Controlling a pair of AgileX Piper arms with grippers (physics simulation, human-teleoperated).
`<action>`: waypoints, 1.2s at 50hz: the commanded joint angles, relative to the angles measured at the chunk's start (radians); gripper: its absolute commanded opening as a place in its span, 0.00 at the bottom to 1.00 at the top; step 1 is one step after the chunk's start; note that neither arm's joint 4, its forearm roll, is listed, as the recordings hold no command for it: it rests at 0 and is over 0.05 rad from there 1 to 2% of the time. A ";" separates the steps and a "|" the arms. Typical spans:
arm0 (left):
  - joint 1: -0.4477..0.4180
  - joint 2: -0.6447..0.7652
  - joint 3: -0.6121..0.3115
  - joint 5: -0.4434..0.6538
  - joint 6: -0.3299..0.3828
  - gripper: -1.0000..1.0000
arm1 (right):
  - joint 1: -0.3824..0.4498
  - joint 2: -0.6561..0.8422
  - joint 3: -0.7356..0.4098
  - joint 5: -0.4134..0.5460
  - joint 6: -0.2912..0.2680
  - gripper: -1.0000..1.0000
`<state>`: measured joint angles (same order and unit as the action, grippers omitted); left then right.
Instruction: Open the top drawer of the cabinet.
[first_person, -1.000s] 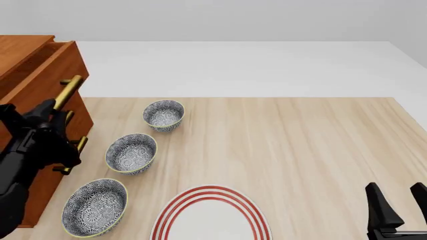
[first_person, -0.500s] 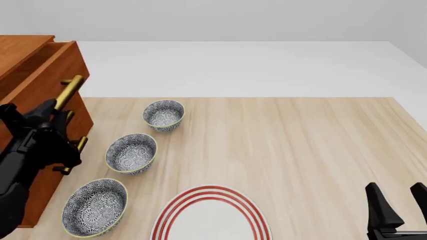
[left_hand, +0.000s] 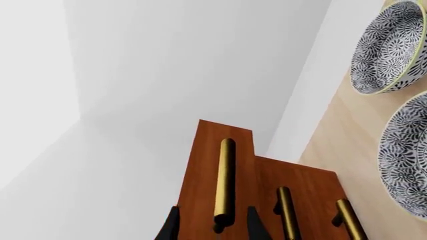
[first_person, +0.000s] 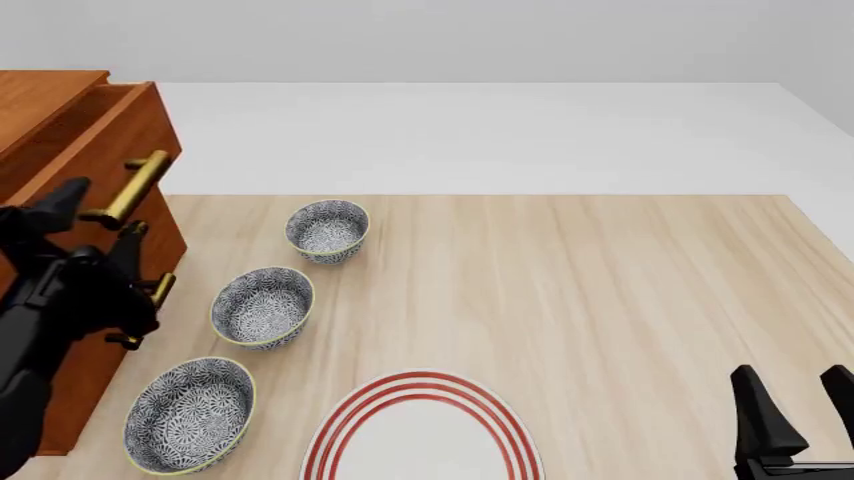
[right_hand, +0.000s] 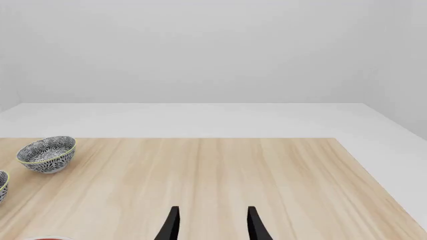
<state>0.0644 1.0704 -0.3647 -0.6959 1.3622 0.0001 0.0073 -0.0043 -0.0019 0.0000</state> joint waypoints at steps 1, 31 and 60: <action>-0.005 -0.062 0.011 0.015 0.006 1.00 | 0.000 0.000 0.000 0.000 0.000 1.00; -0.064 -0.498 0.044 0.409 -0.008 1.00 | 0.000 0.000 0.000 0.000 0.000 1.00; -0.101 -0.569 -0.418 0.784 -0.440 1.00 | 0.000 0.000 0.000 0.000 0.000 1.00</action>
<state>-0.0316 0.4872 -0.6392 -0.0229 1.0626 0.0001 0.0073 -0.0043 -0.0019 0.0000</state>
